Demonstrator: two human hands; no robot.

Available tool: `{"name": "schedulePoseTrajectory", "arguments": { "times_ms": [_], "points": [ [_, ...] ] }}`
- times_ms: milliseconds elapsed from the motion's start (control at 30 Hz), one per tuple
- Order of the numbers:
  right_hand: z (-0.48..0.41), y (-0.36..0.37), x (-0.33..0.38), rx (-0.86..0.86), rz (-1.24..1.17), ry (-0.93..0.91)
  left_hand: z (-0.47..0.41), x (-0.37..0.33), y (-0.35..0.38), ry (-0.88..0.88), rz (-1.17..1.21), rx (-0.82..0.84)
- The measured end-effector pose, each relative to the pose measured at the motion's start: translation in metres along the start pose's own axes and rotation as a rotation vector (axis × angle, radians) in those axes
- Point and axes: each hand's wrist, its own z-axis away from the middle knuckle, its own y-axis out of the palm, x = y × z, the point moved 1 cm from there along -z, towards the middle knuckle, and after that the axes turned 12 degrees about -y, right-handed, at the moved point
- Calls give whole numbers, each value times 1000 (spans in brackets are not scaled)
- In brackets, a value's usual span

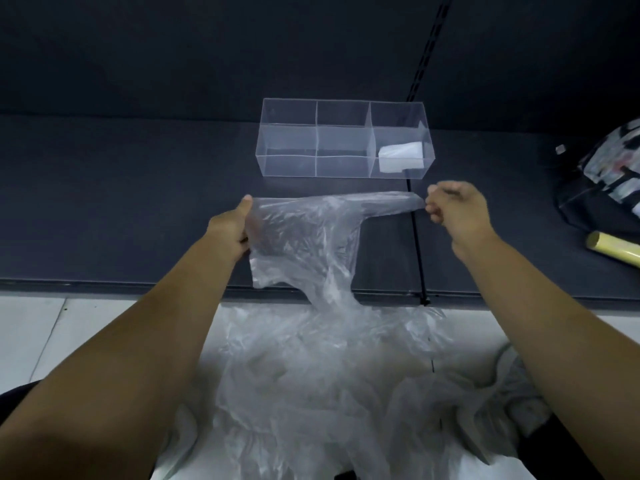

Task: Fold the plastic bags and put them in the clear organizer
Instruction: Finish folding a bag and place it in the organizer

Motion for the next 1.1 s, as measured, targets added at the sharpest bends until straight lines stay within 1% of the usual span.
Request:
{"name": "schedulePoseTrajectory", "arguments": {
  "times_ms": [33, 100, 200, 233, 300, 367, 467, 500, 633, 800, 900, 1000, 1100],
  "points": [
    [12, 2, -1, 88, 2, 21, 3, 6, -4, -21, -25, 39],
    [46, 7, -4, 329, -31, 79, 12, 20, -13, -64, -75, 112],
    [99, 15, -4, 664, -3, 126, 28, 37, -29, -153, -138, 146],
    [114, 20, -3, 728, 29, 125, 32, 41, -32, -186, -150, 164],
    [135, 31, -1, 761, 85, 114, 42, 48, -34, -219, -173, 205],
    [148, 43, -1, 700, 183, 92, 50, 51, -33, -202, -229, 203],
    [158, 56, -10, 500, 344, 58, 56, 55, -29, -158, -278, 155],
    [160, 59, -14, 440, 346, 61, 56, 57, -27, -148, -269, 141],
    [160, 58, -26, 261, 187, 149, 52, 69, -27, -120, -197, 115],
    [121, 15, -31, 4, 178, 132, 44, 75, -38, -87, -71, 32],
    [94, -15, -38, -57, 282, 90, 40, 82, -39, -62, -87, 26],
    [78, -31, -49, -36, 418, 61, 38, 90, -35, -49, -88, 43],
    [70, -40, -60, -4, 537, 63, 36, 97, -32, -52, -103, 9]
  ]
}}
